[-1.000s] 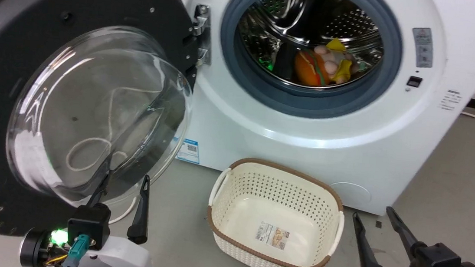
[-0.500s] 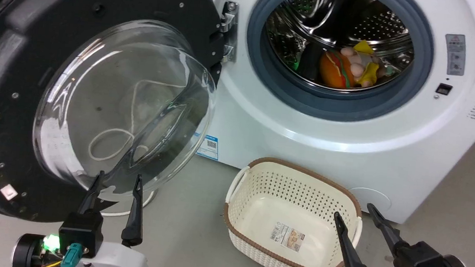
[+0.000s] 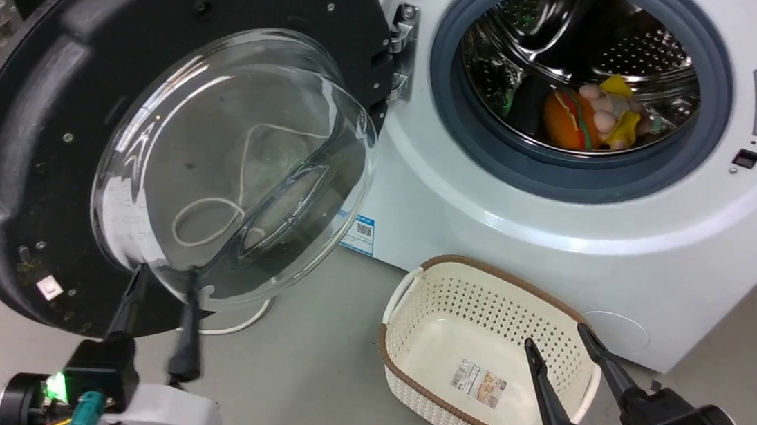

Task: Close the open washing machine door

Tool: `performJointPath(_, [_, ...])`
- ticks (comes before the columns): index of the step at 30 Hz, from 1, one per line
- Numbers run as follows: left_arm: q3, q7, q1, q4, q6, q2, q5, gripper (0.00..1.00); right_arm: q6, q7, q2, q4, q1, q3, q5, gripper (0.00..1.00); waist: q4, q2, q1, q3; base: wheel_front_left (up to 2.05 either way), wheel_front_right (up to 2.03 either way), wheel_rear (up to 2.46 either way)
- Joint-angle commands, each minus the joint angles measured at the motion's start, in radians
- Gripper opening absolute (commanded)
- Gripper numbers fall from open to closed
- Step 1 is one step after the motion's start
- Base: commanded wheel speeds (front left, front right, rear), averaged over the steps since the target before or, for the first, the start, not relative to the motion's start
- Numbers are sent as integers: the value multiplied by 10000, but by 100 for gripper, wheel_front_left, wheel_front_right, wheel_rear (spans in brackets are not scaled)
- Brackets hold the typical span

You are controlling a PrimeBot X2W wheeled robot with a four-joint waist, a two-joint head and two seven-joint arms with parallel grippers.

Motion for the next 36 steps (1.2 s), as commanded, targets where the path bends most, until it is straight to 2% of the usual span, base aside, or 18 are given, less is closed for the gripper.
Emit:
performJointPath(1, [61, -130, 102, -135, -6, 14, -119, 0, 4, -103, -36, 9, -45, 19, 56, 100, 75, 0, 0, 4, 0, 0, 0])
performJointPath(6, [428, -234, -89, -574, -271, 122, -301, 0, 5, -207, -22, -58, 25, -53, 50, 100, 280, 0, 0, 83, 0, 0, 0])
performJointPath(11, [1117, -339, -670, -987, -799, 478, -818, 0, 5, -312, -28, -228, 133, -151, 44, 100, 499, 0, 0, 242, 0, 0, 0])
performJointPath(16, [2081, -418, -1933, -600, -1201, 1049, -1935, 0, 5, -416, 1, -338, 229, -345, 14, 100, 711, 0, 0, 375, 0, 0, 0])
performJointPath(19, [2520, -247, -2942, -40, -1340, 1827, -2321, 0, 5, -479, 54, -444, 234, -452, -9, 100, 764, 0, 0, 531, 0, 0, 0])
performJointPath(20, [2675, -110, -3316, 214, -1338, 1923, -2632, 0, 5, -500, 60, -474, 213, -461, -23, 100, 762, 0, 0, 596, 0, 0, 0])
performJointPath(24, [3348, 929, -4722, 1578, -1062, 2358, -3903, 0, 6, -583, 46, -527, 102, -403, -34, 100, 736, 0, 0, 808, 0, 0, 0])
performJointPath(29, [4082, 2987, -6058, 3715, -565, 2874, -5602, 0, 6, -688, -3, -564, 5, -332, -34, 100, 664, 0, 0, 1023, 0, 0, 0])
performJointPath(33, [4647, 4826, -6850, 4950, -132, 2994, -7087, 0, 6, -771, -45, -582, -20, -310, -7, 100, 655, 0, 0, 1132, 0, 0, 0])
performJointPath(36, [4780, 6183, -7209, 5360, -123, 2992, -8017, 0, 6, -834, -71, -587, -1, -303, -4, 100, 696, 0, 0, 1178, 0, 0, 0])
